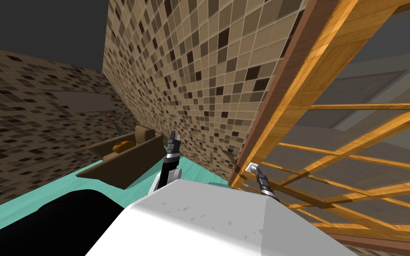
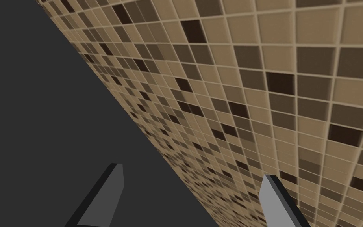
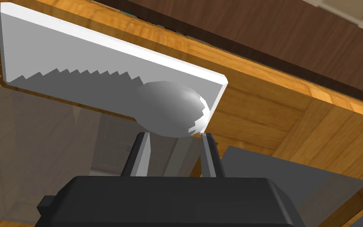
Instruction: Pull the door open
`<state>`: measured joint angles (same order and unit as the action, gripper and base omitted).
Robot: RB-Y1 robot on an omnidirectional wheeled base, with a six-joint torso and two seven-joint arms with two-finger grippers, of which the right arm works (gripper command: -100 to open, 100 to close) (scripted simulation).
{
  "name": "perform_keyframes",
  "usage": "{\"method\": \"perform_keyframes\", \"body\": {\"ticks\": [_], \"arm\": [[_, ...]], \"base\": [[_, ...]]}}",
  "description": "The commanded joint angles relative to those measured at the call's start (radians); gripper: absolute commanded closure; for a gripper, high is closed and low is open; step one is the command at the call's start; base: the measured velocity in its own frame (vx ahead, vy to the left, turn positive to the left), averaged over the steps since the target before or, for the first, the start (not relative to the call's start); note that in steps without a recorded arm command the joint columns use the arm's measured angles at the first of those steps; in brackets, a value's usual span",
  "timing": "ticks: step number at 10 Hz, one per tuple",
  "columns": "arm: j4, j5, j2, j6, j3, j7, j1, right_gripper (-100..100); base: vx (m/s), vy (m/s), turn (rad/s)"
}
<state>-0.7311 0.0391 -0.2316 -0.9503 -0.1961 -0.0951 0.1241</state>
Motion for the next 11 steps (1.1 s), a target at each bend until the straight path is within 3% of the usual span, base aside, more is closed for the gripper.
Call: {"method": "perform_keyframes", "body": {"ticks": [1, 3, 4, 11], "arm": [[-0.002, 0.006, 0.003, 0.003, 0.007, 0.032, -0.001, 100], [-0.001, 0.036, 0.002, 0.008, 0.016, 0.096, -0.006, 100], [0.002, 0.023, -0.002, 0.005, 0.003, 0.045, -0.002, -100], [0.016, -0.011, -0.006, -0.001, -0.026, -0.126, -0.003, -100]], "base": [[-0.036, -0.009, 0.036], [-0.062, -0.011, 0.101], [-0.044, 0.001, 0.031], [-0.013, 0.023, -0.007]]}}
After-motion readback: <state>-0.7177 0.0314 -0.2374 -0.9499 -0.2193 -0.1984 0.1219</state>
